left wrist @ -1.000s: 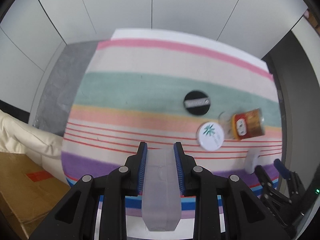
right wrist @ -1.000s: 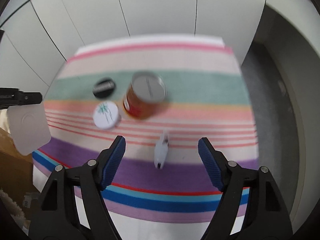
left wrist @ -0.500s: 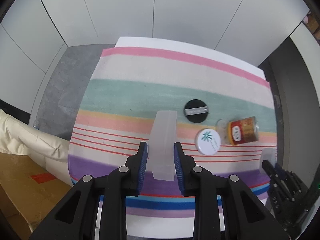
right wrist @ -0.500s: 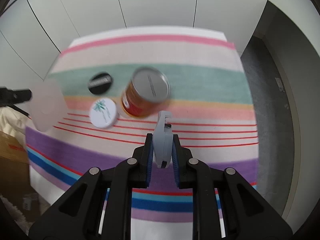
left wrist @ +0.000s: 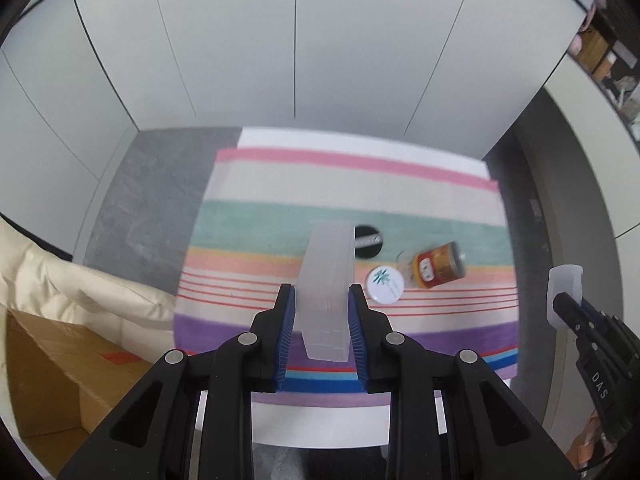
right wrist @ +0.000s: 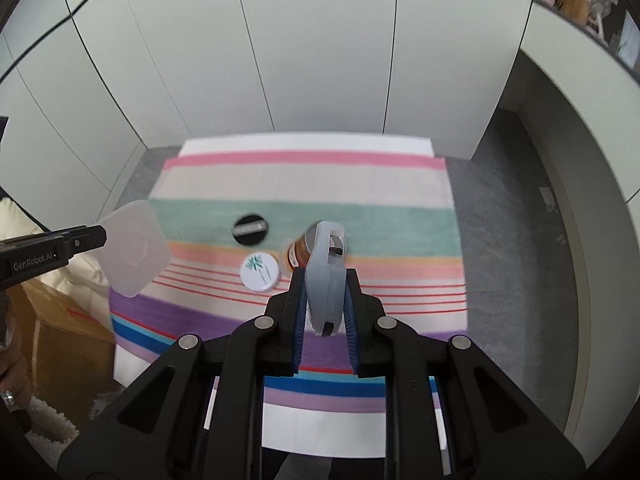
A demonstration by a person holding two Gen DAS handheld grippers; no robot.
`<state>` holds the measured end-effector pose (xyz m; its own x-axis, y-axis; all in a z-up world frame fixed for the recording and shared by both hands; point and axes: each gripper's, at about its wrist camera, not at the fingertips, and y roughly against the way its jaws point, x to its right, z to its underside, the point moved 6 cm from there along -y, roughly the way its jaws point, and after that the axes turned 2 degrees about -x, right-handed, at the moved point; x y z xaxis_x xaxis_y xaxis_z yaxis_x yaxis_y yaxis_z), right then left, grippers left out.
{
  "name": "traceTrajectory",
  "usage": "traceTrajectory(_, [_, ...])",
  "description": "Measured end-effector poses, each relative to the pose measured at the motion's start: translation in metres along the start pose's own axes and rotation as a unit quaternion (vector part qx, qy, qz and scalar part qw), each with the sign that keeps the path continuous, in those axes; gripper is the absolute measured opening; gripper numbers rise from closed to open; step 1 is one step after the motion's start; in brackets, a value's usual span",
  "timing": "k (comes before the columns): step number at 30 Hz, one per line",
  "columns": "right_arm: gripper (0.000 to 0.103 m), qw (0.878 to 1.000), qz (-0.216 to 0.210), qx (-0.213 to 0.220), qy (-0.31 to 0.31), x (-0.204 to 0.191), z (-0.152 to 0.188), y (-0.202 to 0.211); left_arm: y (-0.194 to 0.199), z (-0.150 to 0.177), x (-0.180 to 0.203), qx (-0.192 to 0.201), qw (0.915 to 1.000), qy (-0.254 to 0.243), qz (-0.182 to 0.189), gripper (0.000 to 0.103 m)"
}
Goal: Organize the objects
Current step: 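Lift the clear container and white clip up off the cloth, then carry the container and clip over to the cardboard box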
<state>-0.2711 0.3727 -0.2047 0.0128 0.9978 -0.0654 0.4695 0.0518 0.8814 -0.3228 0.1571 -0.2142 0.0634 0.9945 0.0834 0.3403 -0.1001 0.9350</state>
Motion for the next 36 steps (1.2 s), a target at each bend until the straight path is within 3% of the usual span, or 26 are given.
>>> traceTrajectory(9, [0.018, 0.998, 0.004, 0.065, 0.009, -0.013, -0.032, 0.120, 0.113, -0.010, 0.003, 0.066, 0.9976, -0.019, -0.003, 0.027])
traceTrajectory(13, [0.018, 0.996, 0.003, 0.093, 0.013, -0.019, -0.039, 0.165, 0.144, -0.004, 0.003, 0.083, 0.9963, -0.021, 0.005, 0.027])
traceTrajectory(17, [0.018, 0.994, 0.006, 0.106, 0.014, -0.022, -0.040, 0.195, 0.165, 0.003, 0.000, 0.095, 0.9952, -0.023, -0.010, 0.027])
traceTrajectory(30, [0.018, 0.993, 0.008, 0.117, 0.011, -0.014, -0.018, 0.222, 0.208, 0.036, -0.002, 0.125, 0.9908, -0.035, -0.039, 0.027])
traceTrajectory(36, [0.018, 0.994, 0.019, 0.109, 0.003, -0.002, 0.008, 0.225, 0.216, 0.058, -0.005, 0.119, 0.9920, -0.037, -0.018, 0.027])
